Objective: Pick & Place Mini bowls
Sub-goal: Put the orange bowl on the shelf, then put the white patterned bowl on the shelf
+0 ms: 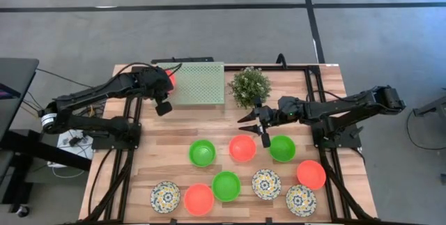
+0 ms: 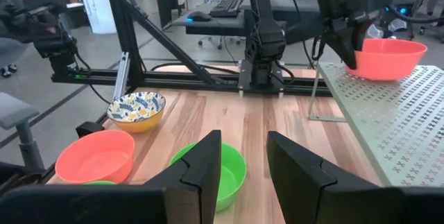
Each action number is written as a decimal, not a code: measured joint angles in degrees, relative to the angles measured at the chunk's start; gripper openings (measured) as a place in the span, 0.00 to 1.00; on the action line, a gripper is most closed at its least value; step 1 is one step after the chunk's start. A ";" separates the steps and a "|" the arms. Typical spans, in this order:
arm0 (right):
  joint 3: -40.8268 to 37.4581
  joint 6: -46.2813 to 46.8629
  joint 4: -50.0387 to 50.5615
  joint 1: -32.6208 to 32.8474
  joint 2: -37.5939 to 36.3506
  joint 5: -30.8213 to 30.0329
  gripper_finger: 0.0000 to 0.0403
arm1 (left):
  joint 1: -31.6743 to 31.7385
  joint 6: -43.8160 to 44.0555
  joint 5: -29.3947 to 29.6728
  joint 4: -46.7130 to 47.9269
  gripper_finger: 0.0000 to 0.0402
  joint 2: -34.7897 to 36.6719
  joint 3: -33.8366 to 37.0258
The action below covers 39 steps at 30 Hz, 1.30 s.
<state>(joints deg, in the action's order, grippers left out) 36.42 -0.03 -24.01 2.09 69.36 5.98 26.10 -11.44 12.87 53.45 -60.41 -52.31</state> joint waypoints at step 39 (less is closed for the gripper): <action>6.27 -2.08 -1.05 1.82 9.52 0.05 0.28 | -15.42 0.80 6.20 -6.76 0.32 3.16 -4.00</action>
<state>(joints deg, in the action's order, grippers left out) 42.70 -2.11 -25.06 3.90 78.88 6.03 10.68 -10.64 19.07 46.69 -57.25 -56.31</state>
